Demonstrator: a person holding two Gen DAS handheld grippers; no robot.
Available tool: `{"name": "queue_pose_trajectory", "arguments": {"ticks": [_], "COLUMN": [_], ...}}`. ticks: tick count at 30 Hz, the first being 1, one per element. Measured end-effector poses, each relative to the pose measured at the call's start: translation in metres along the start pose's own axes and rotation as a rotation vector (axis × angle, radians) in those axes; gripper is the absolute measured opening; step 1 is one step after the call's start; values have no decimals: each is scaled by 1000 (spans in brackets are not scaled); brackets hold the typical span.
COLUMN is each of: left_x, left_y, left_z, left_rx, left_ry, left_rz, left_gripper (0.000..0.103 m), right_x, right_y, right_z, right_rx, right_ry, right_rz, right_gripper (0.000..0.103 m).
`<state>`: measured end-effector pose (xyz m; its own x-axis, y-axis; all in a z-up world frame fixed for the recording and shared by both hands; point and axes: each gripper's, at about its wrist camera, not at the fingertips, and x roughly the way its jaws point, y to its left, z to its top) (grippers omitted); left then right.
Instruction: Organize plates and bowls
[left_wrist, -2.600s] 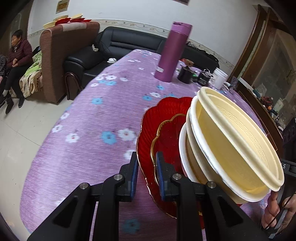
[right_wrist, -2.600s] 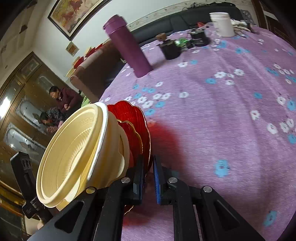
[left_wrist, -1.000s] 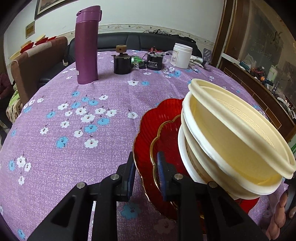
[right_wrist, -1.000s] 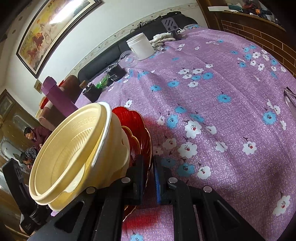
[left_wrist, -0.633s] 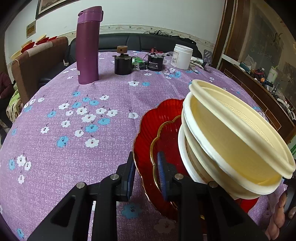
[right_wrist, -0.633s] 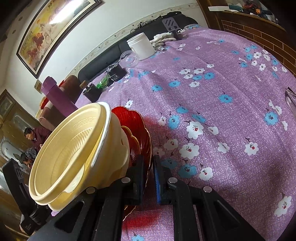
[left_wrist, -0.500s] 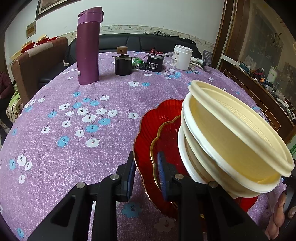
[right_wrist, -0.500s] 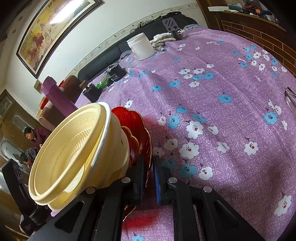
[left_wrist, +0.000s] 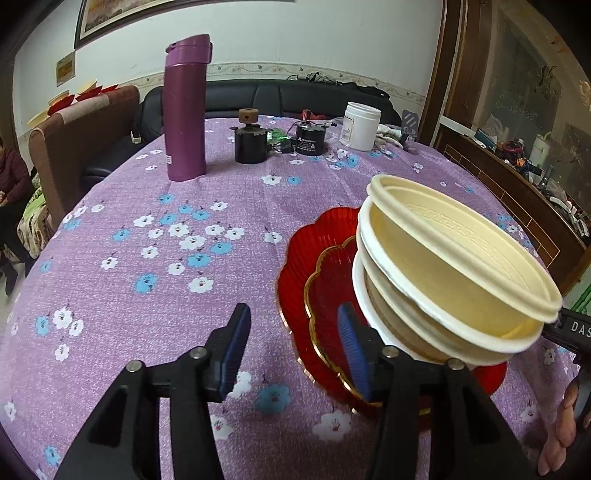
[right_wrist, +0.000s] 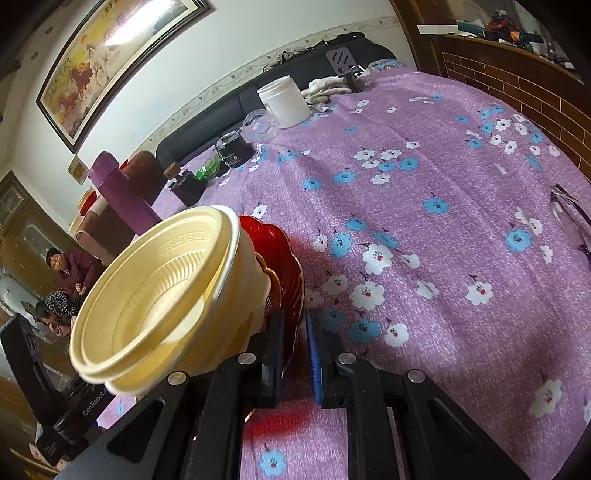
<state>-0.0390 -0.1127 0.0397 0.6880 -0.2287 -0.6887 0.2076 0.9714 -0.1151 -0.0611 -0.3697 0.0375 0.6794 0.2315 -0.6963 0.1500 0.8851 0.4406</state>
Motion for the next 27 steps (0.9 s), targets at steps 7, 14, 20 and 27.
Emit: {"name": "queue_pose_trajectory", "arguments": {"ticks": [7,14,20,27], "left_x": [-23,-66,-73,-68], "left_y": [4,-15,-40,-41], "left_z": [-17,-53,-69,-69], "left_rx": [1,97,229,235], "left_ry": [-23,-186,-245,-210], "left_rz": [5,65,120,105], "left_gripper": [64,99,103,103], "right_x": [-23,-50,-63,-54], "right_y": [-4,2,20,32], "right_z": [-21,-60,-81,-89], "right_rx": [3,-64,-193,-293], "right_ry": [-15,-157,-291,-304], "right_rz": [-5,-81,-166,-210], "right_gripper": [31,83,94,99]}}
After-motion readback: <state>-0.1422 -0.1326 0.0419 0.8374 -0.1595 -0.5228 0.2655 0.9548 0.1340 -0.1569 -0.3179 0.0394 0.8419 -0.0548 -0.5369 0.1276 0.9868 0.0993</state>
